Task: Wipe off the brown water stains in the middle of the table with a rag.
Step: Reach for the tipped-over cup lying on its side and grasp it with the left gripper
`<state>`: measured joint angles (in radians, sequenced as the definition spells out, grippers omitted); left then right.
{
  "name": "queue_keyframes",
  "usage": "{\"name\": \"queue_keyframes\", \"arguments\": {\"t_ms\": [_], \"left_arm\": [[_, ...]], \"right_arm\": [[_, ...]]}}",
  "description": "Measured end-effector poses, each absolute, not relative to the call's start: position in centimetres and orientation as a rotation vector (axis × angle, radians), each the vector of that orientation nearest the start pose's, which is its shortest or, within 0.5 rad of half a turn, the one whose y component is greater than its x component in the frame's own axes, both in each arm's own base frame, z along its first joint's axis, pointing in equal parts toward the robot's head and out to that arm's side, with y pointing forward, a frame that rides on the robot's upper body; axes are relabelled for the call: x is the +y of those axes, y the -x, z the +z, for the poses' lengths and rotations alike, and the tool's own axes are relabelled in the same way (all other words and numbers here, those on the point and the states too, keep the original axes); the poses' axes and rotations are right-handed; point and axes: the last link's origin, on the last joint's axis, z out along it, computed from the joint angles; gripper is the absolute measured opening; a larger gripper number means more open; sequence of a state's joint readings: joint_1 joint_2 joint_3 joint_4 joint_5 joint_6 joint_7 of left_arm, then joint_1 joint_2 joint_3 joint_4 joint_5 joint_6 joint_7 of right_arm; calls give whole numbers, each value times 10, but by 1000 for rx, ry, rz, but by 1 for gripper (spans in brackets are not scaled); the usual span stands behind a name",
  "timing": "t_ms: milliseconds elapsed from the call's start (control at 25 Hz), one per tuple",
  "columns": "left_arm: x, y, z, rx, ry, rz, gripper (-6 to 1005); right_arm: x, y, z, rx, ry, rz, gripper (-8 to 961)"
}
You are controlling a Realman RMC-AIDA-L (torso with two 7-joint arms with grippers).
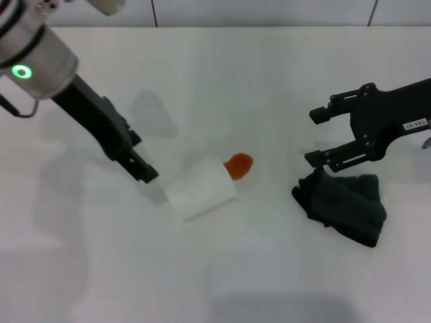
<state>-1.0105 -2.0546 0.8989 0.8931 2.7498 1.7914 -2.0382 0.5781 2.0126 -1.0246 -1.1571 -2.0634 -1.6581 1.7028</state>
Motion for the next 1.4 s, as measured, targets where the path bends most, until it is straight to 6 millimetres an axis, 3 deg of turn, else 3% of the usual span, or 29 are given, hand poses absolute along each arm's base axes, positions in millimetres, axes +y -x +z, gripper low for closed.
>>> {"name": "queue_keyframes", "arguments": {"t_ms": [360,680,1400], "left_arm": [[387,147,-15,-595,3026,635,822],[390,141,-27,-586,3044,600,818],[388,153,-52,-620,3039,600,808]], "right_arm": [[356,-181,43,217,2959,229,796],[358,-179,43,205,2951,226,796],[358,-171,33,151,2980,187,796]]}}
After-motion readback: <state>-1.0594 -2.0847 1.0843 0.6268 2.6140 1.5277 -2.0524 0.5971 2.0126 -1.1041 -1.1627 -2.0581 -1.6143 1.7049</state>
